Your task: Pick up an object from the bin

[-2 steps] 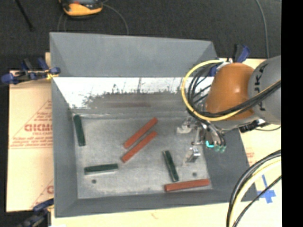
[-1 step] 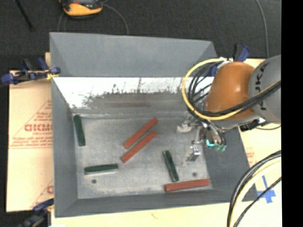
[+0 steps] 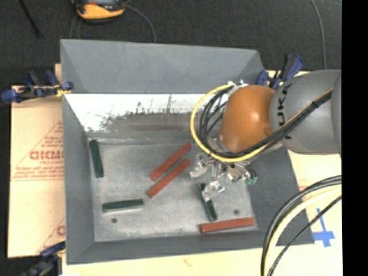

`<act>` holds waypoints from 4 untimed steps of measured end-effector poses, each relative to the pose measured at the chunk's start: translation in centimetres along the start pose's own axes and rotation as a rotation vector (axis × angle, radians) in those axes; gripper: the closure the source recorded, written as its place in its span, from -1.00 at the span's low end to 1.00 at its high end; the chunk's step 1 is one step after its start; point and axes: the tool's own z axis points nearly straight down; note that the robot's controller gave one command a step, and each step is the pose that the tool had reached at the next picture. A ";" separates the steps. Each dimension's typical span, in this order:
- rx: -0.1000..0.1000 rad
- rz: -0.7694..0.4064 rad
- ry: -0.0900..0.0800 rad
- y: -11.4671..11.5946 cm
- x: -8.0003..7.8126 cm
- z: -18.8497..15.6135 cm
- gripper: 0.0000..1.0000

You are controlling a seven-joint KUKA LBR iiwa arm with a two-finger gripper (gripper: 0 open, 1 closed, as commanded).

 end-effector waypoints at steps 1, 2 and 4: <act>0.000 0.000 0.000 0.0 0.0 0.0 1.00; -0.009 0.018 -0.007 0.6 0.9 -3.1 1.00; -0.010 0.091 -0.011 -4.0 0.0 -5.4 -1.00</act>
Offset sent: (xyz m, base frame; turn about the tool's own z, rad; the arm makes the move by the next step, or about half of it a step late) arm -0.0211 0.0005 0.1061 0.0485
